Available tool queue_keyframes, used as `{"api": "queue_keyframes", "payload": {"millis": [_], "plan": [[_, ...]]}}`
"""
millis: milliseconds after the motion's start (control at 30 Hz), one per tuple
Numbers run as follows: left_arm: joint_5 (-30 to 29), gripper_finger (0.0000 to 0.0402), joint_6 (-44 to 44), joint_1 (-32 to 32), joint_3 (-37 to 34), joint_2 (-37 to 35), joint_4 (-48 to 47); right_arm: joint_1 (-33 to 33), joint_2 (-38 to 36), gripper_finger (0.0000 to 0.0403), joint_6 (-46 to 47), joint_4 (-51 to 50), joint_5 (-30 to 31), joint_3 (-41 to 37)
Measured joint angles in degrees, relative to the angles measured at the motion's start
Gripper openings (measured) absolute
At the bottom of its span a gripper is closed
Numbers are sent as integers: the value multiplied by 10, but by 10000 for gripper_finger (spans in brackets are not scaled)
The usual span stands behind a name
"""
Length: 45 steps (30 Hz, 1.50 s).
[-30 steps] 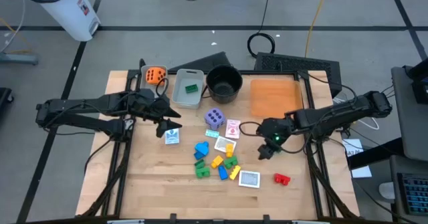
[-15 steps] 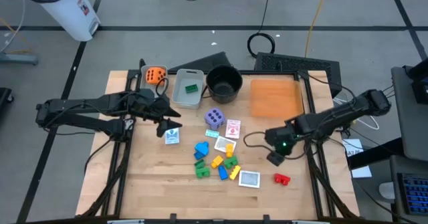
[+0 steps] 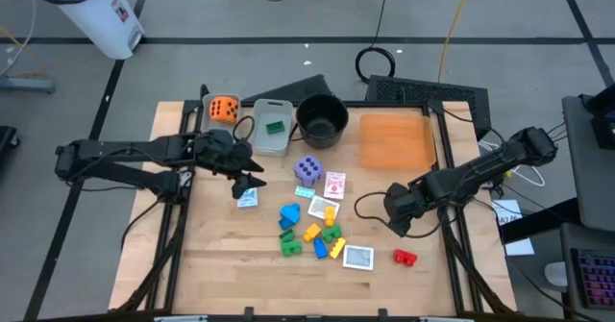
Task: Pick & Place Toys
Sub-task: Put the green game piece into the right gray bin
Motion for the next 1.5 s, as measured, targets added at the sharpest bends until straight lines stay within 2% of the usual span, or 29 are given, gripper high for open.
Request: {"api": "queue_keyframes", "payload": {"millis": [100, 333, 667, 800, 933, 1233, 1500], "plan": [[9, 266, 0, 0, 0, 7, 22, 0, 29, 329, -21, 0, 5, 0], [10, 266, 0, 0, 0, 6, 48, -1, 80, 334, -23, 5, 59, 0], [10, 266, 0, 0, 0, 6, 48, -13, 108, 334, -25, 30, 52, -21], [10, 266, 3, 0, 0, 6, 48, -29, 108, 326, -21, 47, 27, -43], [10, 266, 3, 0, 0, 6, 48, -39, 107, 297, -21, 64, 9, -53], [11, 266, 4, 0, 0, 6, 47, -46, 107, 202, -21, 66, 9, -54], [11, 266, 4, 0, 0, 6, 47, -47, 95, 148, -9, 67, 11, -56]]}}
